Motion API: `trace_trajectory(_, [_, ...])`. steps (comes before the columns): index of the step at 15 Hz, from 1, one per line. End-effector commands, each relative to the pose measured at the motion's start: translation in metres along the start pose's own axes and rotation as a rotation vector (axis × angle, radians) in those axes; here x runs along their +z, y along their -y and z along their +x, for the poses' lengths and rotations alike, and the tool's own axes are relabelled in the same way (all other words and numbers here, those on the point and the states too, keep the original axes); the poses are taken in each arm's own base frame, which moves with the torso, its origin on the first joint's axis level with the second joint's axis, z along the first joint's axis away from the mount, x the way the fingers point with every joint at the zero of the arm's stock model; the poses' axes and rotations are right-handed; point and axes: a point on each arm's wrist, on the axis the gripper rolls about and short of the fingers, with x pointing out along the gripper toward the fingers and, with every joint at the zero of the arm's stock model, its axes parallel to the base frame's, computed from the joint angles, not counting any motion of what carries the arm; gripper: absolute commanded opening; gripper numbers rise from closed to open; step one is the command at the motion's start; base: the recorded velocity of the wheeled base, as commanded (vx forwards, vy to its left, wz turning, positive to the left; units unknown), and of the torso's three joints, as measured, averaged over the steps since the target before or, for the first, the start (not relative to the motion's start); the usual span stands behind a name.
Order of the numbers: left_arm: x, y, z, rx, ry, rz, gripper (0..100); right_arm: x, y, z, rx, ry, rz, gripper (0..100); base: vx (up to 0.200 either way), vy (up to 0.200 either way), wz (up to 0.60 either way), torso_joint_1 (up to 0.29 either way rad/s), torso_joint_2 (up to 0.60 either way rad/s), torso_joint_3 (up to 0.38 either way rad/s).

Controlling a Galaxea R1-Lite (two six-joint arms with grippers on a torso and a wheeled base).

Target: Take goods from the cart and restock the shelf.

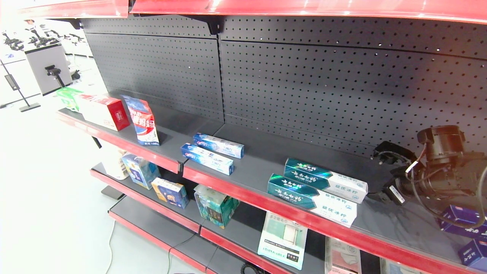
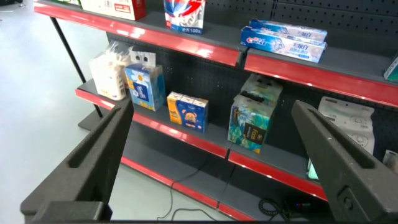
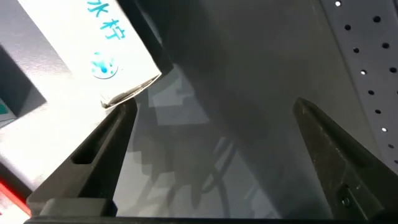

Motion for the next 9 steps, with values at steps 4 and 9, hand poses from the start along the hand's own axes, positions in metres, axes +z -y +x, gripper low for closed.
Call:
trace_trajectory(4, [0.000, 0.000, 0.000, 0.001, 0.000, 0.000, 100, 0.001, 0.000, 0.000, -0.001, 0.003, -0.001, 100, 0.000, 0.000, 0.00, 0.000, 0.00, 0.000])
trace_trajectory(9, [0.000, 0.000, 0.000, 0.001, 0.000, 0.000, 100, -0.002, 0.008, -0.027, -0.062, 0.044, 0.085, 100, 0.000, 0.000, 0.00, 0.000, 0.00, 0.000])
